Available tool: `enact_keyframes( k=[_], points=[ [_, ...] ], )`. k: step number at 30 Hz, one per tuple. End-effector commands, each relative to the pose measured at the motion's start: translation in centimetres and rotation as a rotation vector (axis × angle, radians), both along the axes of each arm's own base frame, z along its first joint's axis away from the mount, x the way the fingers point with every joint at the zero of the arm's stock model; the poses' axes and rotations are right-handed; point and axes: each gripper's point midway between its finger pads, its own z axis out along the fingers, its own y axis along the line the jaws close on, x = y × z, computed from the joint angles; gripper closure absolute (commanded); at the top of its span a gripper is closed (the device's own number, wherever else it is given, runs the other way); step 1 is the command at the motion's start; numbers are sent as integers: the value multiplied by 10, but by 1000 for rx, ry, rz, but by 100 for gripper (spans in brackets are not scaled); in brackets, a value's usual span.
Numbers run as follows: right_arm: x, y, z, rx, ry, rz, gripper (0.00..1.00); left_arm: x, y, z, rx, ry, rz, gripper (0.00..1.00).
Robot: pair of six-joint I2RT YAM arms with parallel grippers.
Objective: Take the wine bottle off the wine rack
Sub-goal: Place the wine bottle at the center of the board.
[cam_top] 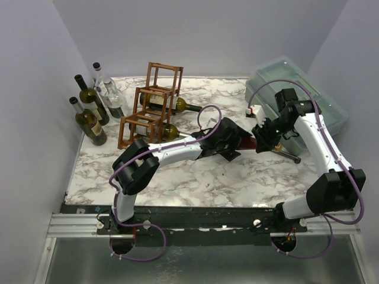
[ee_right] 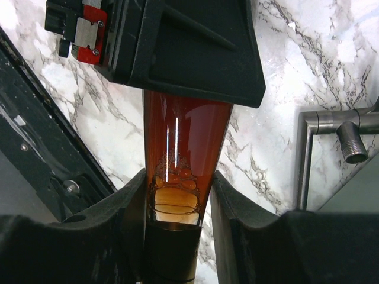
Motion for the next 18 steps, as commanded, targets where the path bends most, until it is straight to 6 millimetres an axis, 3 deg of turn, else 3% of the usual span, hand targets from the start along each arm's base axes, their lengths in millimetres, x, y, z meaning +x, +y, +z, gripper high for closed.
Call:
enact_keyframes(
  k=[1,18],
  points=[
    [1,29,29,143,-80,121,100,-7,-18,15,-70,-53,-88,2],
    [10,20,15,78,-79,125,100,-11,-15,16,-77,-66,-110,2]
  ],
)
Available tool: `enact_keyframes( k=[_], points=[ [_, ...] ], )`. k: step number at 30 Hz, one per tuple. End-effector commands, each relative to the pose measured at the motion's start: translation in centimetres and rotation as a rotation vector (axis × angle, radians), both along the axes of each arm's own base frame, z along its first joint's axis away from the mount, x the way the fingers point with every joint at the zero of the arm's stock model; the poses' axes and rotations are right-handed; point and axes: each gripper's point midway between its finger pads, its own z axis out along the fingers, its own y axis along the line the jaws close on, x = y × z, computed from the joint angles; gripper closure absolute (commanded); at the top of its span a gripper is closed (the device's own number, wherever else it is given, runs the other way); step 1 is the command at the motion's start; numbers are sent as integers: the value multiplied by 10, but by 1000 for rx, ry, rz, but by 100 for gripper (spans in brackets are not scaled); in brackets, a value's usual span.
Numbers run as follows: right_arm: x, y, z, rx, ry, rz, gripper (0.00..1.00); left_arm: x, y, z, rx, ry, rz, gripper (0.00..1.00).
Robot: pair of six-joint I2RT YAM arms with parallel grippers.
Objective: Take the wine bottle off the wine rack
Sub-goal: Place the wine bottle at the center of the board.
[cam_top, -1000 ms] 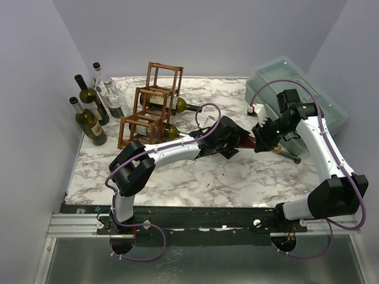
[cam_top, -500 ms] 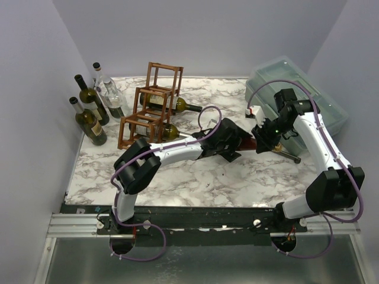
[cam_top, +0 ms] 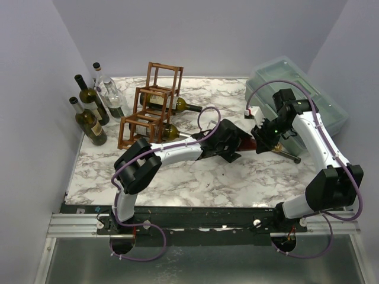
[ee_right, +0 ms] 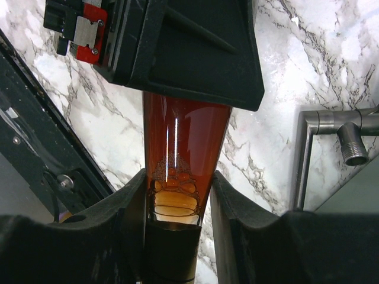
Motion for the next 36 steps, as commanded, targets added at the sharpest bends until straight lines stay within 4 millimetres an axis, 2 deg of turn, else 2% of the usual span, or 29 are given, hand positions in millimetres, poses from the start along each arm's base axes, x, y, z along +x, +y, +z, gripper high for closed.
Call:
enact_keyframes(
  k=[1,19,25,36],
  points=[
    [8,22,22,104,-92,99,100,-10,-12,23,-56,-89,-104,2],
    [14,19,13,84,-98,77,100,-30,0,16,-54,-47,-156,2],
    [17,19,11,78,-104,73,100,-41,-1,20,-76,-20,-194,1],
    [16,17,6,71,-99,75,100,-50,-2,26,-94,-17,-246,2]
  ],
)
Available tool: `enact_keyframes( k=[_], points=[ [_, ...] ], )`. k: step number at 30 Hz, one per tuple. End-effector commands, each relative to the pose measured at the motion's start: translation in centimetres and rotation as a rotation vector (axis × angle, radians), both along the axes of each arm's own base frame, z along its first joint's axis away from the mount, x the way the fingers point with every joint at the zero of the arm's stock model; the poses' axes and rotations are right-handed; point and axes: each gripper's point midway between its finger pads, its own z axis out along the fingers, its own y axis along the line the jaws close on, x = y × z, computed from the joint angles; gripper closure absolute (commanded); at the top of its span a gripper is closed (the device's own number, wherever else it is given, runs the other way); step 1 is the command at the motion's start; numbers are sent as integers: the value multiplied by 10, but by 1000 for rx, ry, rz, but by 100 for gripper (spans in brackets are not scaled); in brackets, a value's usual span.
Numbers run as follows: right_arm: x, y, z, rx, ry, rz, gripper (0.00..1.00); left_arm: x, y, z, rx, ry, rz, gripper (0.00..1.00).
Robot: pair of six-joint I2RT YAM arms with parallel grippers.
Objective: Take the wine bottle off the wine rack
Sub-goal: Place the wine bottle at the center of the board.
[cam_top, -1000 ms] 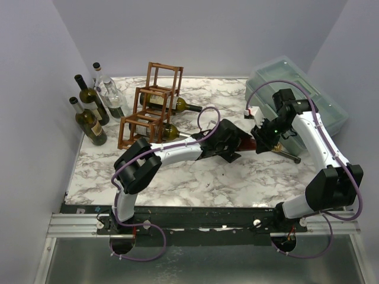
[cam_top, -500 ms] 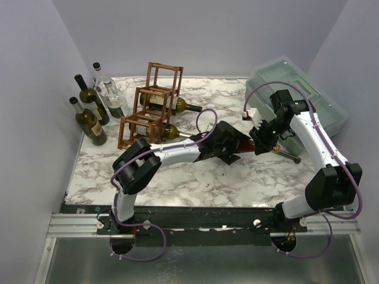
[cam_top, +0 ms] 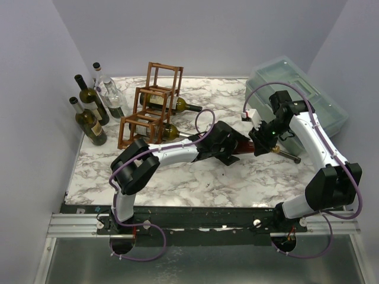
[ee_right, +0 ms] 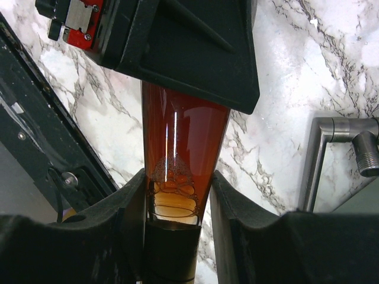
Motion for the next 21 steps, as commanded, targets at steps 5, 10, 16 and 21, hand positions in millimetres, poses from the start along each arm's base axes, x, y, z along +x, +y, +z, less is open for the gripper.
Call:
enact_keyframes(
  k=[5,10,16,21],
  points=[
    [22,14,15,80,-137,58,100,-38,-8,40,-62,-100,-215,2],
    [22,14,18,86,-149,58,100,-43,-3,50,-71,-127,-234,1],
    [23,15,20,87,-161,57,100,-51,3,51,-66,-145,-268,1],
    [24,15,19,93,-165,53,100,-58,3,48,-70,-129,-296,2]
  ],
)
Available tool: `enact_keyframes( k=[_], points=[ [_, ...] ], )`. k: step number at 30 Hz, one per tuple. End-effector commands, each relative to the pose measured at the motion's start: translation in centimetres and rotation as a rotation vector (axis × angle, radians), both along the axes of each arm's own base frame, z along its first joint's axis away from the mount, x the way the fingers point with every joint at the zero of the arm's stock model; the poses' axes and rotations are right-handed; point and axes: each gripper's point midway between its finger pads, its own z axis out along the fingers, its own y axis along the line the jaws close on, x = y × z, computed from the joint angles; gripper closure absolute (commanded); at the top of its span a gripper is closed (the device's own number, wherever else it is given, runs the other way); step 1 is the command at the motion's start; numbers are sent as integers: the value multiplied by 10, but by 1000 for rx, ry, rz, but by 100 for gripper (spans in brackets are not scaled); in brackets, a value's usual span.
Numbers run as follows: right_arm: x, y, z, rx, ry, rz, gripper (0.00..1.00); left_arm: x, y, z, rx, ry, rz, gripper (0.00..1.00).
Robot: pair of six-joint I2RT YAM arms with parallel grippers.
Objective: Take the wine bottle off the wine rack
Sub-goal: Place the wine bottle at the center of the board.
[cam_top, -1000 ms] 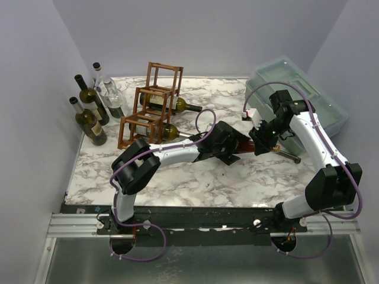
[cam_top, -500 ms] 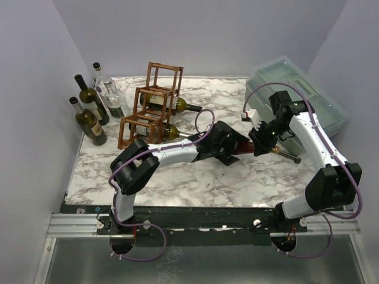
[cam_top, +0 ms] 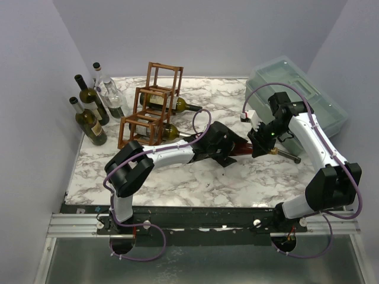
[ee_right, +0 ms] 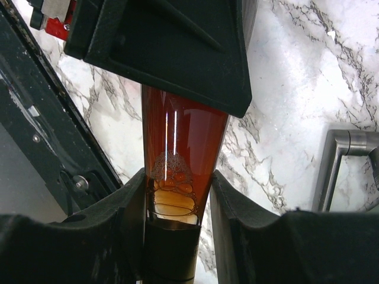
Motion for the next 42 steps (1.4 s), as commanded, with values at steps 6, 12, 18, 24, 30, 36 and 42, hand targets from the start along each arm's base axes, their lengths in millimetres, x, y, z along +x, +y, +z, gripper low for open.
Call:
enact_keyframes(
  k=[6,12,18,24,30,36,42],
  points=[
    [27,12,18,83,-174,23,100,-40,5,35,-7,-85,-144,2],
    [27,16,18,108,-177,7,100,-28,6,31,36,-38,-25,2],
    [26,18,17,121,-181,-3,100,-22,4,24,61,41,85,2],
    [26,18,19,126,-190,-7,100,-23,32,21,112,46,173,1],
    [26,18,18,126,-190,-6,100,-26,48,25,129,3,185,2],
    [25,15,21,106,-193,14,100,-29,60,38,187,-166,84,2],
    [24,9,29,67,-217,56,100,-44,87,60,328,-594,-167,2]
  ],
)
